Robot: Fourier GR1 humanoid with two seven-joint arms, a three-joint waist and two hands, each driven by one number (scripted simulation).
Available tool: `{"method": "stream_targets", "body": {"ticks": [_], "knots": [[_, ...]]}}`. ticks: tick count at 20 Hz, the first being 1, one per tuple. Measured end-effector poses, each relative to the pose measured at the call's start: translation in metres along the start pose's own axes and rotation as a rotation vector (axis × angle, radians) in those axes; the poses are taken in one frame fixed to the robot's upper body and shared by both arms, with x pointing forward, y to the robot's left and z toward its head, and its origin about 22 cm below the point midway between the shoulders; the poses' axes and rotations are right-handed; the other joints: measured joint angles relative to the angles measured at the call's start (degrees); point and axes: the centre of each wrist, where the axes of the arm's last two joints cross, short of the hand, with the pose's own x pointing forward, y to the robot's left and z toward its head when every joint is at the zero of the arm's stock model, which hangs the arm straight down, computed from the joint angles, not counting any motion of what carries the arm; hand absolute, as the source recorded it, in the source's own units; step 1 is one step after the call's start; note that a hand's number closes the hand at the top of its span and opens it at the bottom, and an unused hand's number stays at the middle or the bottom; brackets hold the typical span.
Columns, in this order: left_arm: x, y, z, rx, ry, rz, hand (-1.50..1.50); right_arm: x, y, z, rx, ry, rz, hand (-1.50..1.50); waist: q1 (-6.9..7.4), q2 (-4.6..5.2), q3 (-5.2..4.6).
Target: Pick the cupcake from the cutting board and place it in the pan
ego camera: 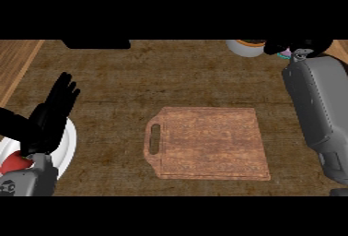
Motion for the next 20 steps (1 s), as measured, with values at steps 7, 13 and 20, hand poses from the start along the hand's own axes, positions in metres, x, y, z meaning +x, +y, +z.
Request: {"method": "stream_targets", "body": {"ticks": [7,13,20], "knots": [[-0.007,-0.007,-0.003,-0.002,0.003,0.003,0.00,-0.063,-0.002,-0.033,-0.058,0.092,-0.047,1.50,-0.05,0.10,0.02],[-0.005,-0.006,-0.002,-0.003,0.002,0.003,0.00,-0.143,0.008,-0.052,-0.102,0.144,-0.095,1.50,0.29,0.29,0.07],[-0.003,-0.013,-0.003,-0.019,-0.012,0.004,0.00,-0.210,0.035,-0.050,-0.086,0.136,-0.131,1.50,1.22,0.72,0.17]]}}
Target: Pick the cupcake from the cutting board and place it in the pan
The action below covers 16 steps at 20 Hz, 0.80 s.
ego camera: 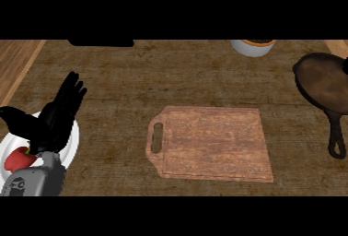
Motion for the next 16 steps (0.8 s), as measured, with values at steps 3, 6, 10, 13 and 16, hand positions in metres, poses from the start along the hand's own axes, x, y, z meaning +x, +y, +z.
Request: {"method": "stream_targets", "body": {"ticks": [3,6,10,13,16], "knots": [[0.004,-0.003,-0.002,-0.013,-0.008,-0.004,0.00,-0.016,0.013,0.006,0.026,-0.015,-0.024,1.50,0.65,0.27,0.06],[0.007,-0.002,-0.003,-0.020,-0.014,-0.002,0.00,-0.033,0.016,0.008,0.049,-0.023,-0.026,1.50,1.15,0.48,0.11],[0.014,-0.010,-0.008,-0.038,-0.022,0.000,0.00,-0.048,0.022,0.012,0.092,0.020,-0.010,1.50,1.77,0.88,0.18],[0.013,-0.010,-0.008,-0.045,-0.018,-0.003,0.00,-0.057,0.030,0.019,0.130,0.131,-0.050,-1.50,2.20,1.13,0.24],[0.011,-0.008,-0.009,-0.041,-0.023,0.000,0.00,-0.068,0.037,0.026,0.185,0.188,-0.087,-1.50,2.16,1.19,0.26]]}}
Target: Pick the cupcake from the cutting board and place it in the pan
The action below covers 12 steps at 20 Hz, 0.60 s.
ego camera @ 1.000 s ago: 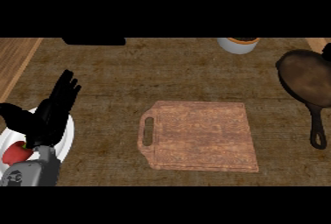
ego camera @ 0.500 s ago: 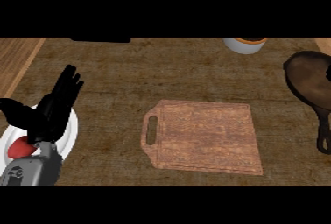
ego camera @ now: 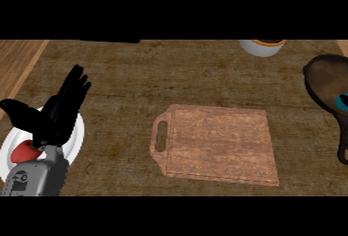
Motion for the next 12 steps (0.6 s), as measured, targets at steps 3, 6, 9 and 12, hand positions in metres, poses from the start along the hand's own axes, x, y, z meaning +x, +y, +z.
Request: {"method": "stream_targets", "body": {"ticks": [3,6,9,12], "knots": [[-0.001,0.002,-0.001,0.003,0.003,0.008,0.00,-0.010,0.001,0.001,0.040,0.012,-0.038,-1.50,-0.07,-0.05,0.04],[0.000,0.004,-0.003,0.009,0.000,0.007,0.00,-0.015,-0.002,0.001,0.029,-0.011,-0.106,-1.50,-0.34,-0.10,0.09],[0.001,0.006,-0.002,0.014,0.008,0.010,0.00,-0.020,-0.003,0.001,-0.014,-0.025,-0.223,-1.50,-0.77,-0.34,0.11],[0.001,0.005,-0.001,0.027,0.010,0.006,0.00,-0.028,-0.010,-0.001,-0.053,-0.022,-0.359,-1.50,-1.36,-0.62,0.10]]}}
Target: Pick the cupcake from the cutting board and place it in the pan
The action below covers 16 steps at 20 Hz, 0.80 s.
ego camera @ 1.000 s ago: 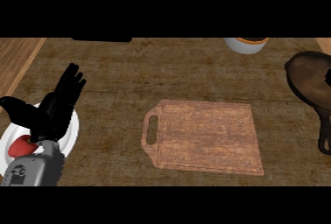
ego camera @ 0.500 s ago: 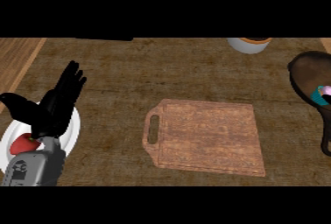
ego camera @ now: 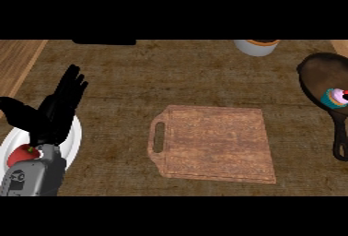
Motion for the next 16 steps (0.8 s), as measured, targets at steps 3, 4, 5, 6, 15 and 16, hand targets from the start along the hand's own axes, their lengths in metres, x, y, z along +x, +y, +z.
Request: {"method": "stream_targets", "body": {"ticks": [3,4,5,6,15,16], "knots": [[-0.008,0.002,0.004,0.011,0.014,0.001,0.00,-0.015,-0.016,-0.001,-0.023,0.003,-0.146,-1.50,-0.83,-0.26,-0.05],[-0.009,0.004,0.004,0.015,0.017,-0.001,0.00,-0.022,-0.021,0.000,-0.029,0.006,-0.188,-1.50,-1.06,-0.37,-0.09],[-0.010,0.004,0.005,0.016,0.018,-0.001,0.00,-0.029,-0.028,0.001,-0.032,0.006,-0.225,-1.50,-1.21,-0.41,-0.10],[-0.011,0.006,0.007,0.019,0.018,-0.002,0.00,-0.038,-0.035,0.002,-0.032,0.003,-0.263,-1.50,-1.26,-0.50,-0.11],[-0.012,0.013,0.010,0.033,0.020,-0.002,0.00,-0.110,-0.093,0.025,0.041,-0.070,-0.490,-1.50,-2.19,-1.03,-0.30],[-0.013,0.010,0.009,0.032,0.021,-0.001,0.00,-0.116,-0.093,0.030,0.043,-0.078,-0.497,-1.50,-2.20,-1.04,-0.31]]}}
